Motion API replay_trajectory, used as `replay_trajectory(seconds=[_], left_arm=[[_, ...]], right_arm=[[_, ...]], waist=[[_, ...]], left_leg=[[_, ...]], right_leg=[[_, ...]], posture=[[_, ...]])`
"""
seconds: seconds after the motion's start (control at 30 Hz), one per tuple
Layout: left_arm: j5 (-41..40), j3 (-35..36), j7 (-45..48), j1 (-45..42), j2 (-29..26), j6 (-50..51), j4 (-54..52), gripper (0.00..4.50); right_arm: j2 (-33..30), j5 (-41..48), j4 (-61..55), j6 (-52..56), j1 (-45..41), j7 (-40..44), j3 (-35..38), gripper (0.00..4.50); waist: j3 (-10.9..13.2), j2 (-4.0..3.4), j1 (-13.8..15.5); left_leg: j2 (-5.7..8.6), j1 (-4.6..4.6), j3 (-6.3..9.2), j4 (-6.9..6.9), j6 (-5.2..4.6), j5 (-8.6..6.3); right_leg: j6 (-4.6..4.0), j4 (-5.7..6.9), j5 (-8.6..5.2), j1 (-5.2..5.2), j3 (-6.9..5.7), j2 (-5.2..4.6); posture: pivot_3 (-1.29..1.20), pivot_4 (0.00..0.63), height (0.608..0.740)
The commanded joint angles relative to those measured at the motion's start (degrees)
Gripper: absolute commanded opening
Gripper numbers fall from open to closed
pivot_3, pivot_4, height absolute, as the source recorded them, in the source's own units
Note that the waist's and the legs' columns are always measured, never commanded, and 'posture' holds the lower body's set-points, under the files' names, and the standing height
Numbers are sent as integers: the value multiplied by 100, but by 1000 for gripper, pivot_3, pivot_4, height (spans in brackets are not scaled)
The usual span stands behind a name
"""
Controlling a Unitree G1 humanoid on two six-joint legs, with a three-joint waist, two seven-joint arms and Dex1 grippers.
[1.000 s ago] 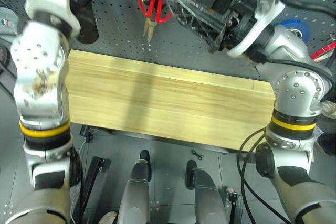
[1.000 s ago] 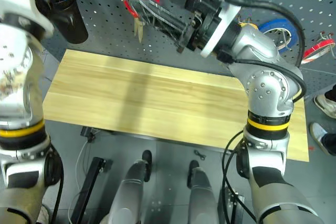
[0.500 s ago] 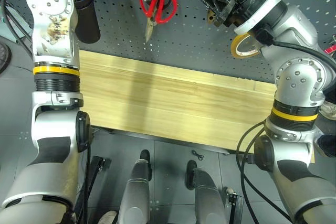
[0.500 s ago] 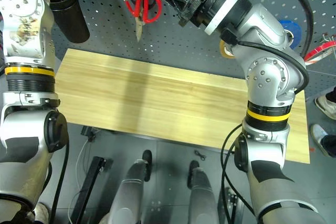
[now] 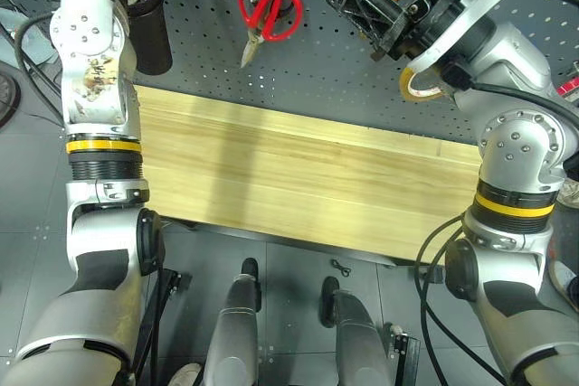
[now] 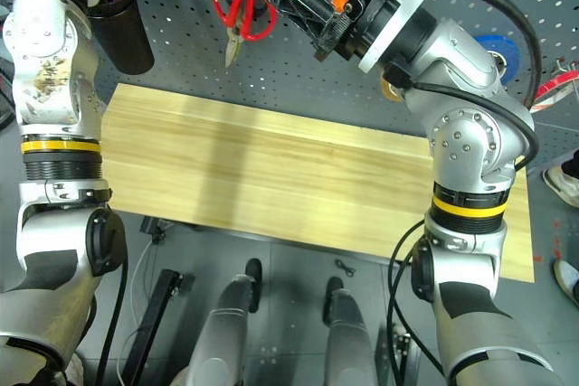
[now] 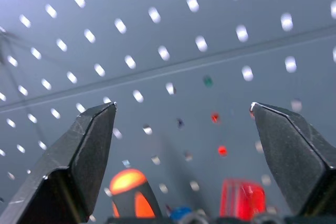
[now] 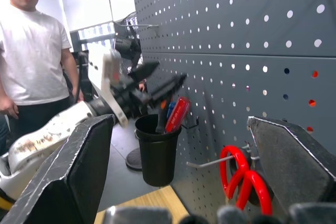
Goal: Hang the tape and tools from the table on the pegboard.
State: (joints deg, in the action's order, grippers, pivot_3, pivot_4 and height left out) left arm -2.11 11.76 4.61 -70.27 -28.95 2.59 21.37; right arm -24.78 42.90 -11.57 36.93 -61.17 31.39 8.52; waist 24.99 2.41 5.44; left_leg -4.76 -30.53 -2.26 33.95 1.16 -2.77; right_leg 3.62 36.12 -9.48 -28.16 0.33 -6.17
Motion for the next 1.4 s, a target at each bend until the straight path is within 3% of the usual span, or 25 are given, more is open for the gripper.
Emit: replay_trajectory(seconds=[0.03, 0.23, 0.37, 0.5, 0.67, 0.73, 0.9, 0.97, 1.13, 1.4], left_arm=[[-525, 188, 623, 136, -271, 614, -766, 4471], [-2196, -107, 2515, 592, -666, 2880, -2150, 4471], [-3414, -288, 2963, 1034, -633, 4669, -3115, 4471], [-3963, -539, 3113, 1828, -667, 5500, -3890, 4471], [-2970, -2002, 3301, 3546, -801, 4728, -4445, 4471], [-2619, -2347, 3351, 3951, -670, 4298, -4155, 4471], [-1851, -2766, 3352, 4527, -161, 3201, -2835, 4471], [-1537, -2773, 3268, 4615, 45, 2744, -2224, 4471], [-1185, -2413, 2969, 4646, 559, 1894, -1027, 4471], [-605, -2213, 2709, 4695, 883, 866, 320, 4471]], right_arm=[[-345, 86, -493, 133, 175, 59, 145, 4500], [-1005, 234, -1154, 417, 1084, 439, 56, 4500], [-1112, -70, -1287, 485, 1802, 401, -193, 4500], [-1303, -417, -1756, 475, 2719, 176, -266, 4500], [-1335, -1308, -2267, 314, 4283, -622, -58, 4500], [-1254, -1578, -2427, 353, 4923, -923, -21, 4500], [-852, -2292, -2310, 234, 6267, -1637, 68, 4500], [-599, -2539, -2113, -9, 6658, -1846, 143, 4500], [-41, -3073, -1417, -756, 7121, -2279, 375, 4500], [634, -3420, -236, -1545, 6875, -2739, 491, 4500]], waist=[[0, 0, 0], [0, 0, 13], [0, 0, 7], [-1, -2, -1], [-140, -2, -38], [-176, 0, -44], [-519, -15, -133], [-717, -26, -197], [-1085, -31, -445], [-1781, -88, -720]], left_leg=[[0, 1, 0, 0, 0, 0], [1, 0, 4, 3, 0, 0], [1, 2, 11, 30, -1, 0], [0, 11, 12, 37, -2, 0], [1, 15, 9, 47, -5, -3], [0, 19, 9, 46, 0, -4], [0, 27, 9, 52, 39, -28], [-4, 60, 8, 33, 36, -32], [-5, 95, 2, 30, 30, -39], [-8, 163, -4, -37, 29, -46]], right_leg=[[0, 1, 0, 0, 0, 0], [0, 4, 0, 5, -1, 0], [3, -4, -1, 11, -1, 0], [3, 6, -2, 14, 4, 0], [3, 2, -2, 19, 8, 0], [0, -3, -3, 19, 6, 1], [4, -46, 3, 54, 2, 0], [1, -121, -3, 113, -12, -1], [7, -156, 15, 157, -18, -4], [9, -208, 14, 216, -33, -4]], posture=[[136, 393, 740], [162, 403, 740], [167, 404, 740], [139, 392, 740], [66, 343, 740], [42, 323, 740], [-33, 254, 740], [-54, 217, 740], [-74, 137, 740], [-72, 24, 740]])
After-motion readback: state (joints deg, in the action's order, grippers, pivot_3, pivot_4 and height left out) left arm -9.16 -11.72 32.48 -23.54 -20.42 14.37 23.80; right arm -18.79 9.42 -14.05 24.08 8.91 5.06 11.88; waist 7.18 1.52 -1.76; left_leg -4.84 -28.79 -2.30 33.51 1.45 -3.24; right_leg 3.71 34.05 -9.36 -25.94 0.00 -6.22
